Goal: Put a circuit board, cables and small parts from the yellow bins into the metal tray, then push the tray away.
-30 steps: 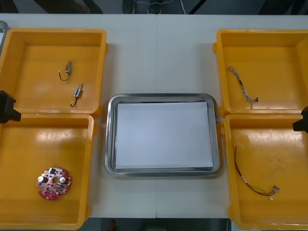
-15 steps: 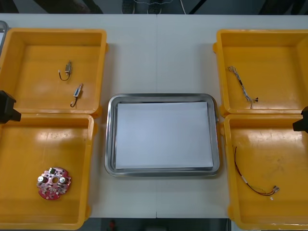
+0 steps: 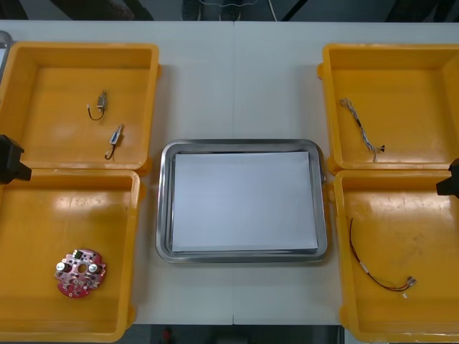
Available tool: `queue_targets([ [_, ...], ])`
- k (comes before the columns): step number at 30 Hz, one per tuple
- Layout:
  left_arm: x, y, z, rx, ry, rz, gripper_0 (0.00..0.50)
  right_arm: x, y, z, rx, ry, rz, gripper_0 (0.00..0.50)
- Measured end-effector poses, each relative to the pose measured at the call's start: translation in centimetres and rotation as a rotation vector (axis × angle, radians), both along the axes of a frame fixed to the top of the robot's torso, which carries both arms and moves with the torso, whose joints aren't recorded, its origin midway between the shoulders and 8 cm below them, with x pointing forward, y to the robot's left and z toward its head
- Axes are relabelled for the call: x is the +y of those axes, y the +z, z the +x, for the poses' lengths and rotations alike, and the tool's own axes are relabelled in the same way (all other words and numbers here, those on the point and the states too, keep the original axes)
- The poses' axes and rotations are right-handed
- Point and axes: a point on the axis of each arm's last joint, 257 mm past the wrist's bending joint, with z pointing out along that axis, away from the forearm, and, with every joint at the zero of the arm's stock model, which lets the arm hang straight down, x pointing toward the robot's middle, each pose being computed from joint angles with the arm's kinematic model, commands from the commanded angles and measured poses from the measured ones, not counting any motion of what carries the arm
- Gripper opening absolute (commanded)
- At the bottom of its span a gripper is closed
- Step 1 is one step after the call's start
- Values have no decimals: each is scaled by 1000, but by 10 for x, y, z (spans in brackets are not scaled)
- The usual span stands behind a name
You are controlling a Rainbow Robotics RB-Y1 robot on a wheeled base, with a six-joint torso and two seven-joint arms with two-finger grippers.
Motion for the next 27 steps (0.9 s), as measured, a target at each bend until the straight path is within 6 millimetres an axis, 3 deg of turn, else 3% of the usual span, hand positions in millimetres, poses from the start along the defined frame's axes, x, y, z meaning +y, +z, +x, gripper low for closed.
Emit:
queue_targets([
  [27, 0, 0, 0, 0, 0, 0, 500, 0, 0, 0, 0, 0, 0, 500],
])
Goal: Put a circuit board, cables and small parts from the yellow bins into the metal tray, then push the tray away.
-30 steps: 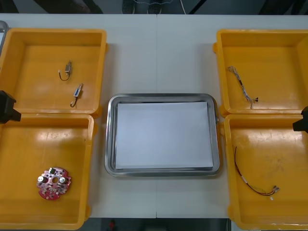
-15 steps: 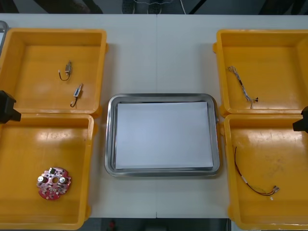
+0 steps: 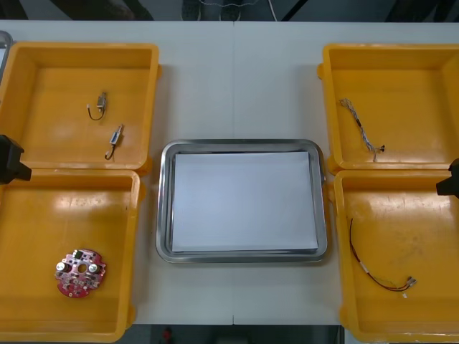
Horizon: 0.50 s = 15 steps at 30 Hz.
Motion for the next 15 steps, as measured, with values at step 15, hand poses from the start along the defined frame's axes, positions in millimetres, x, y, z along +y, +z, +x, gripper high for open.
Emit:
queue_targets([
  [15, 0, 0, 0, 0, 0, 0, 500, 0, 0, 0, 0, 0, 0, 500],
])
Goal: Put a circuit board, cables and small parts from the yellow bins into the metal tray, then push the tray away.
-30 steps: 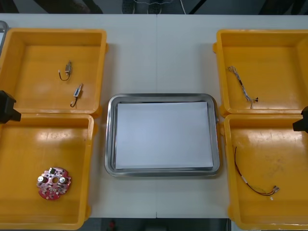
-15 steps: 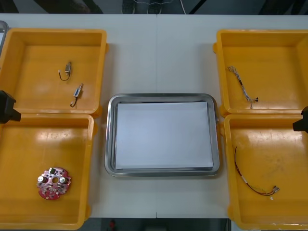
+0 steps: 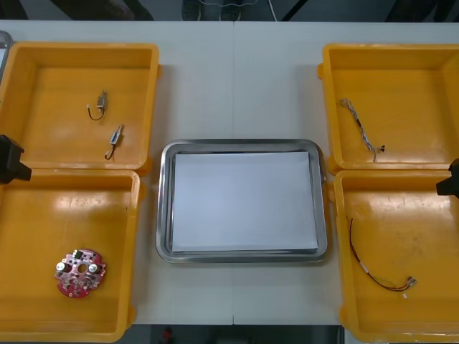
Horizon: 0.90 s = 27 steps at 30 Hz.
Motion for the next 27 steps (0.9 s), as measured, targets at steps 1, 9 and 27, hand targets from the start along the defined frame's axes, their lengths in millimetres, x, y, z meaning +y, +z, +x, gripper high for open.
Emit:
queue_targets([
  [1, 0, 0, 0, 0, 0, 0, 500, 0, 0, 0, 0, 0, 0, 500],
  [9, 0, 0, 0, 0, 0, 0, 500, 0, 0, 0, 0, 0, 0, 500],
  [27, 1, -14, -11, 43, 3, -9, 500, 0, -1, -3, 2, 2, 2, 500],
])
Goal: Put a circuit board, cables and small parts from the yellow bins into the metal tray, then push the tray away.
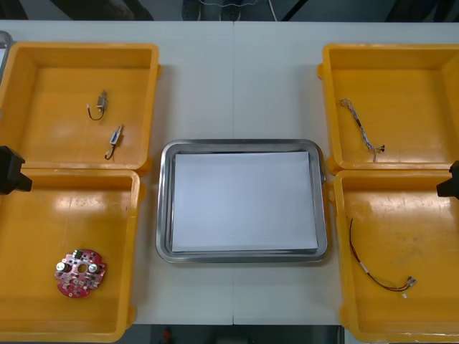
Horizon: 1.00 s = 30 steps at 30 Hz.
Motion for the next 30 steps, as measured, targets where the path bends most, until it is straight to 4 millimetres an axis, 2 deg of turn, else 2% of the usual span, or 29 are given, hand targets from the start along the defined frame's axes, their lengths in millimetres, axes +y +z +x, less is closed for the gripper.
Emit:
queue_targets([
  [9, -2, -18, -10, 22, -1, -24, 500, 10, -6, -23, -6, 50, -45, 500],
  [19, -9, -44, -23, 35, -10, -76, 500, 18, -32, -59, 47, 72, -56, 500],
  [24, -11, -58, -30, 34, -32, -88, 500, 25, -43, -66, 47, 51, -29, 500],
  [30, -16, -78, -40, 53, -61, -98, 500, 25, -59, -75, 54, 41, -81, 500],
])
